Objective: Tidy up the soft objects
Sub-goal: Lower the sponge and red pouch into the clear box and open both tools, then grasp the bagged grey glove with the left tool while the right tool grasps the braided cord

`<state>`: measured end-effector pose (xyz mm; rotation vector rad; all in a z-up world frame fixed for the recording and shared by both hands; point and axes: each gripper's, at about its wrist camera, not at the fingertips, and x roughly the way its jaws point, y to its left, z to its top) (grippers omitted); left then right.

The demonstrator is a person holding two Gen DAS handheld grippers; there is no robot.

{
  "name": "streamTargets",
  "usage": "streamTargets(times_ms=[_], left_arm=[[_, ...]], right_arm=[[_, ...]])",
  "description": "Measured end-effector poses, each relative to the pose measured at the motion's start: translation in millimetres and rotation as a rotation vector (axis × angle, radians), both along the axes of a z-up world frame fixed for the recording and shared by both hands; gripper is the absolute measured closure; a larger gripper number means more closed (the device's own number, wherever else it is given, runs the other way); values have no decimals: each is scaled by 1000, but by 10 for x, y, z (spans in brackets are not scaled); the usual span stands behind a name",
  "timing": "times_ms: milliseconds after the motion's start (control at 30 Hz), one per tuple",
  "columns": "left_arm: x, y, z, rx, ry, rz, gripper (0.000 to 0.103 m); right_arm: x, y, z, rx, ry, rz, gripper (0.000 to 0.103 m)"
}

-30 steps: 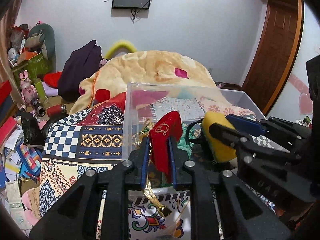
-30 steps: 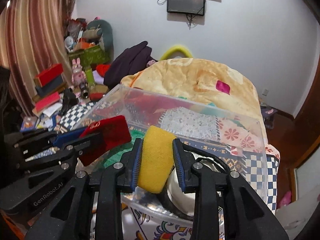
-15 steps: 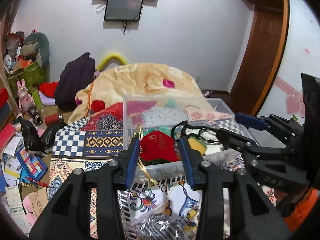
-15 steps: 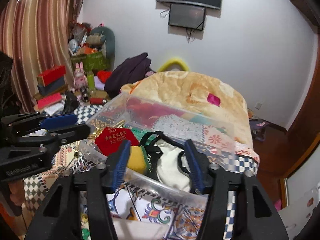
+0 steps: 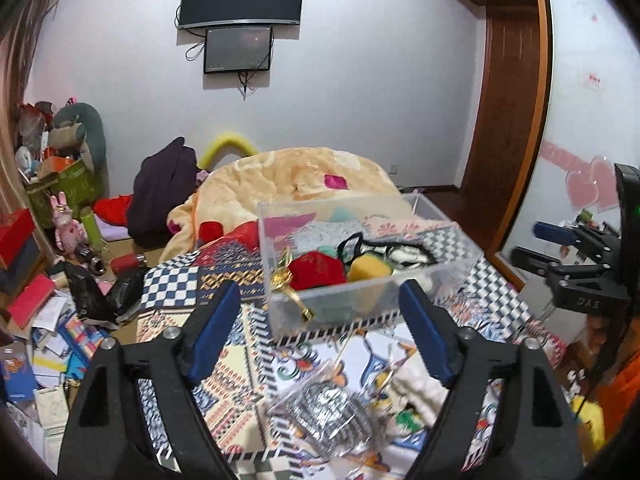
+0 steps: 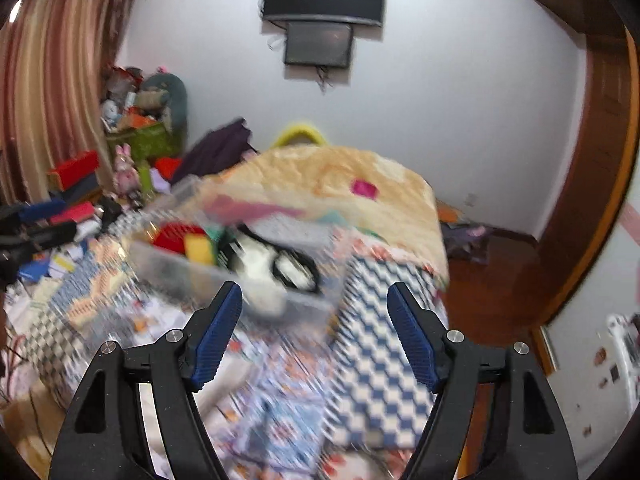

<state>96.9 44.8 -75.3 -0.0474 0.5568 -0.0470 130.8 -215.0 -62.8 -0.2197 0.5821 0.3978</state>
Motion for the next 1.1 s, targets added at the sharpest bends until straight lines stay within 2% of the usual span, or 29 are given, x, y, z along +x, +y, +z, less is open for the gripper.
streamTargets(times_ms=[200, 400, 533, 700, 767, 833, 867, 933, 967, 1033, 1100], left_arm=[[-33, 29, -324, -25, 102, 15, 16], [-59, 5, -713, -69, 221, 7, 16], [-85, -63, -886, -61, 261, 6, 16], [-114, -70, -1030, -86, 293, 16, 16], [-132, -47, -1070, -89, 298, 27, 16], [-152, -20, -1099, -85, 297, 40, 16], [-164, 1, -1117, -92, 296, 45, 18], [-165, 31, -1136, -115, 306, 38, 33], [-175, 47, -1135, -119, 301, 38, 34], [-182, 63, -1127, -125, 300, 29, 52], [-188, 67, -1122, -125, 300, 23, 62]], right_arm=[[-78, -241, -353, -47, 108, -71, 31], [-132, -418, -689, -34, 222, -110, 31], [-154, -489, -861, -30, 288, -129, 31], [-237, -498, -917, -39, 272, -114, 31], [-253, -473, -919, -38, 257, -111, 40], [-279, -449, -915, -34, 245, -101, 55], [-284, -443, -912, -33, 241, -101, 59], [-296, -424, -909, -31, 237, -99, 73], [-299, -422, -904, -30, 237, -99, 77], [-297, -413, -893, -27, 237, -105, 83], [-289, -377, -893, -19, 238, -109, 86]])
